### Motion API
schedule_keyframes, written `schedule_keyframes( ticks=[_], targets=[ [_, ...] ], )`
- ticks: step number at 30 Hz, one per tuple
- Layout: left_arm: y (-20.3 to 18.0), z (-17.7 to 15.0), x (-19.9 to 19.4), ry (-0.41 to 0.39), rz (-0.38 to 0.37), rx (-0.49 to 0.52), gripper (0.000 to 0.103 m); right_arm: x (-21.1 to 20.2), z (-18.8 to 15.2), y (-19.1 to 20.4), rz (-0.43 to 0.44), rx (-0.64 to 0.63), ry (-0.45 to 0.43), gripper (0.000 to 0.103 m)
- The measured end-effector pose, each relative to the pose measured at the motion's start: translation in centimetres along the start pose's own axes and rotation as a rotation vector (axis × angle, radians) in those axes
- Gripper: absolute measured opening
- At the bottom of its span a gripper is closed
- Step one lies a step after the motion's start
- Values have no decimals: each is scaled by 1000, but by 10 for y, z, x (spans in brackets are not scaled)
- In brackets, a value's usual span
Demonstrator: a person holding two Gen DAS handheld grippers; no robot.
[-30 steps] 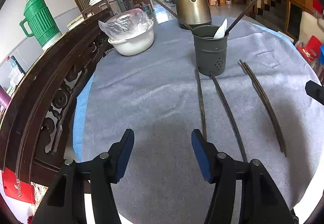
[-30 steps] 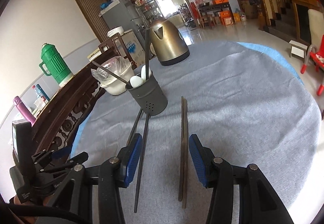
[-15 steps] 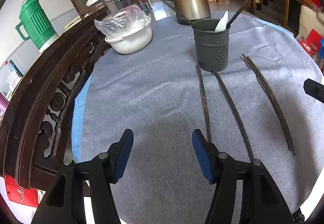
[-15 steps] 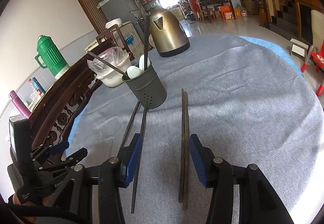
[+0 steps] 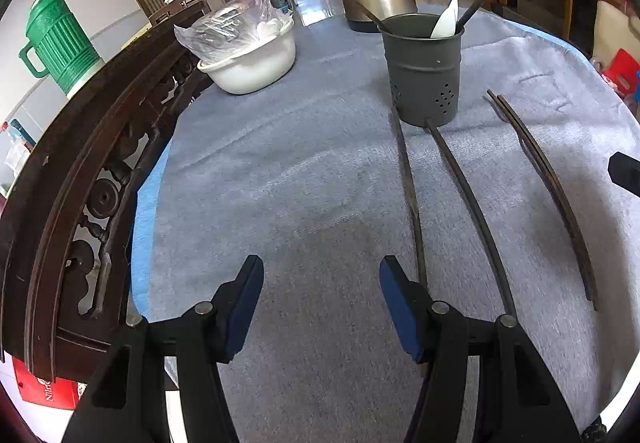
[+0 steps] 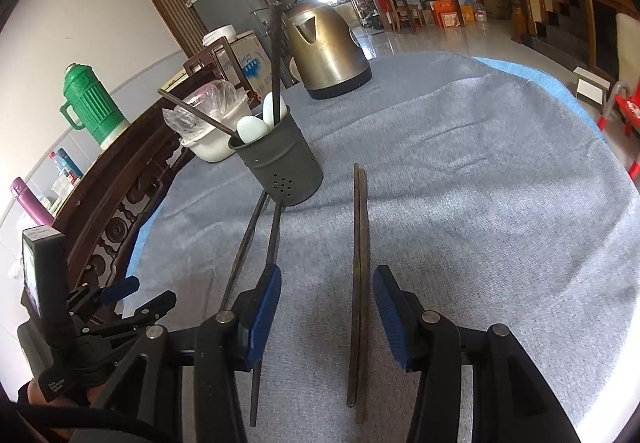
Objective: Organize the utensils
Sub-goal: 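Move both tools down toward the dark chopsticks lying beside the cup, then close the right tool on a dark chopstick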
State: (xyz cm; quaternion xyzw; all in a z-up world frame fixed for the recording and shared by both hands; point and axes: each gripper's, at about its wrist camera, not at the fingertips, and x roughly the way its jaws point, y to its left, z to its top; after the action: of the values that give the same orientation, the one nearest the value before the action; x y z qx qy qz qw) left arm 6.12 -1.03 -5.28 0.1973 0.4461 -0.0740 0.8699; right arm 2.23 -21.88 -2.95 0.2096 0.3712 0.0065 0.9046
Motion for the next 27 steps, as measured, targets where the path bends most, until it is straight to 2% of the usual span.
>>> schedule_keyframes(
  ticks=[16,27],
  targets=[
    [-4,10,19,21,-37,-7,61,12,12,-15,-29,29,12,52],
    [12,37,59,75,-229,-109,61,37,37,-34,-144,-28,40,52]
  ],
)
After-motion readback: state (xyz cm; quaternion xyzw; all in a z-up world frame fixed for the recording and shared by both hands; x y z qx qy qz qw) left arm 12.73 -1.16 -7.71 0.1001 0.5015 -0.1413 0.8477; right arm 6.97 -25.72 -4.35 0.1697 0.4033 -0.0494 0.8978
